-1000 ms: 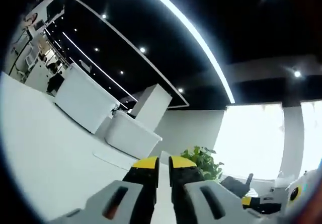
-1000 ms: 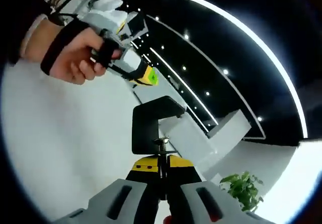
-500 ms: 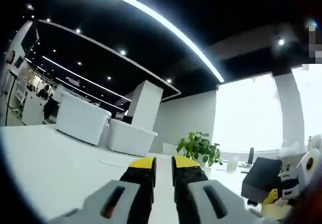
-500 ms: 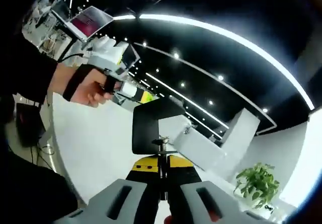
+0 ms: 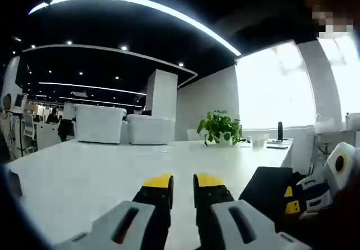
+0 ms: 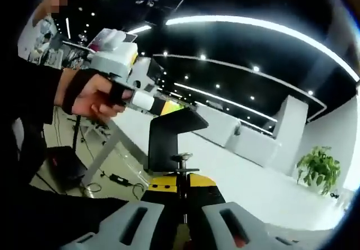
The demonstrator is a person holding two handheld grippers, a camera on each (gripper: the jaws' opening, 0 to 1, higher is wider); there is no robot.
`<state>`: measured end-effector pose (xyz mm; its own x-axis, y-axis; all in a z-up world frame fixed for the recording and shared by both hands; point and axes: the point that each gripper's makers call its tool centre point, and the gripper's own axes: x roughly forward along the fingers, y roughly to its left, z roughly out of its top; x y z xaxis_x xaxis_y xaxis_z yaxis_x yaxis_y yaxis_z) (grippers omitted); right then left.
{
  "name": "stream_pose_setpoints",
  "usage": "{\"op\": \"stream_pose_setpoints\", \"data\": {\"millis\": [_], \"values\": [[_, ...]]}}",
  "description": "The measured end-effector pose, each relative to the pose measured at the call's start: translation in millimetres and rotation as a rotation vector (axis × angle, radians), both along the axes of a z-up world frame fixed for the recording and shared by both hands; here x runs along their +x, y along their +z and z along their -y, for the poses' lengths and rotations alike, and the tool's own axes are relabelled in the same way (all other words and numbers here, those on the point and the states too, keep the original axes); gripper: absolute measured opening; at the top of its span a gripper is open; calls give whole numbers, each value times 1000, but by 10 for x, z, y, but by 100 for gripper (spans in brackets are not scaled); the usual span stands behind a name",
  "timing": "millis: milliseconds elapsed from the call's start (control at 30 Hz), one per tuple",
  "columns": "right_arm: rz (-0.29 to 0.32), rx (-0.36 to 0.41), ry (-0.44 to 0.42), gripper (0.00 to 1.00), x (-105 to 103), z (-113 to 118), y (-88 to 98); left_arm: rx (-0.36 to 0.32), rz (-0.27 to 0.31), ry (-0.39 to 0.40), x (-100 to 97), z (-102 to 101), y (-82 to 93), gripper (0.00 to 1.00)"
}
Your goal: Clamp the fixed fixture on the desktop, loosen the retaining clip, secure it to the edge of the desk, and tighten the retaining clip.
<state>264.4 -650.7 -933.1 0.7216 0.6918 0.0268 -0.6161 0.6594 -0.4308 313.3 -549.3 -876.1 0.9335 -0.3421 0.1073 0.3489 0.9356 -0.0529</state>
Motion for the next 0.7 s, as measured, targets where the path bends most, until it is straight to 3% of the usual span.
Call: {"op": "stream_pose_setpoints", "data": {"millis": [200, 467, 633, 700], "values": [[-28, -20, 17, 0, -45, -95, -205, -30, -2, 21, -90, -118, -80, 16], [-95, -1, 5, 0, 14, -60, -392, -50, 13, 10, -147, -107, -69, 16], [-127, 43, -5, 1, 87, 0, -464, -67, 5, 2, -154, -70, -110, 16], [-184, 110, -10, 1, 110, 20, -487, -77, 7, -5, -159, -45, -112, 16]]}}
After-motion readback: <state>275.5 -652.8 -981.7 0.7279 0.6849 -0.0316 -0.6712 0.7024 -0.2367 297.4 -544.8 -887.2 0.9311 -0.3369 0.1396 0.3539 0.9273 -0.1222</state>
